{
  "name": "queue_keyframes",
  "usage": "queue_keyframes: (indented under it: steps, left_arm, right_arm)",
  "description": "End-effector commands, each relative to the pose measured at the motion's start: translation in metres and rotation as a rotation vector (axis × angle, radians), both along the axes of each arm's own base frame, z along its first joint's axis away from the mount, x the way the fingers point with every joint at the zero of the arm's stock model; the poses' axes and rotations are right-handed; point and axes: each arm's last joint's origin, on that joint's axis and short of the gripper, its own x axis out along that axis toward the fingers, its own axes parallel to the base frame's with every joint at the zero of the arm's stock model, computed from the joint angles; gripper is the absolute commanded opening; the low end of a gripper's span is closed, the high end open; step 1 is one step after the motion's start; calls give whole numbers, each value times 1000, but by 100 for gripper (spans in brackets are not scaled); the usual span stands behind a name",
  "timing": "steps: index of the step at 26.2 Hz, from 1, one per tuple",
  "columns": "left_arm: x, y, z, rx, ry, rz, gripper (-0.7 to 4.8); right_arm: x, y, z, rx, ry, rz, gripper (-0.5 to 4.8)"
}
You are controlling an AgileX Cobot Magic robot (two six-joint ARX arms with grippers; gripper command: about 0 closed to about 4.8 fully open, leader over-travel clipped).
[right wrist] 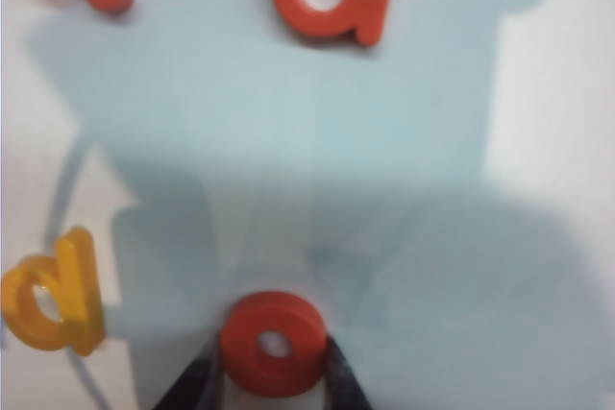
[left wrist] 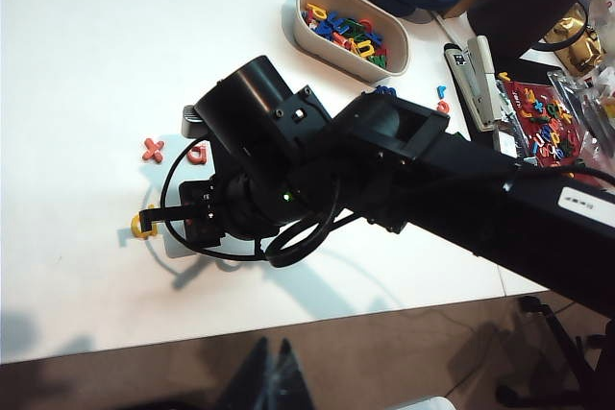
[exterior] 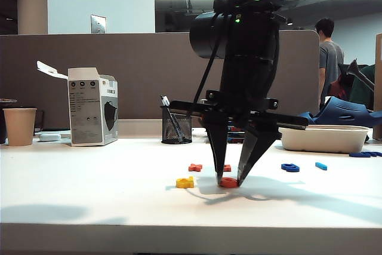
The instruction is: Select the appropriate letters from the row of letter magnets placed on the table to arrange into the word "dog".
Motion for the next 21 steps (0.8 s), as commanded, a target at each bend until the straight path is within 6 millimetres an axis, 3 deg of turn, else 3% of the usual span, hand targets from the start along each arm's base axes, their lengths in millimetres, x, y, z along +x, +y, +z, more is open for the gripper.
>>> queue_keyframes:
  steps: [1, 5, 21]
  left_arm:
    - [0, 1, 1, -5, -5, 5, -5]
    - [0, 1, 1, -5, -5, 5, -5]
    - [0, 1, 1, -5, -5, 5, -5]
  right_arm:
    - [-1, 0, -1, -7, 8, -2, 135]
    - [-1, 0, 0, -6, 7, -2, 224]
    - [-3, -2, 0, -24, 29, -1, 221]
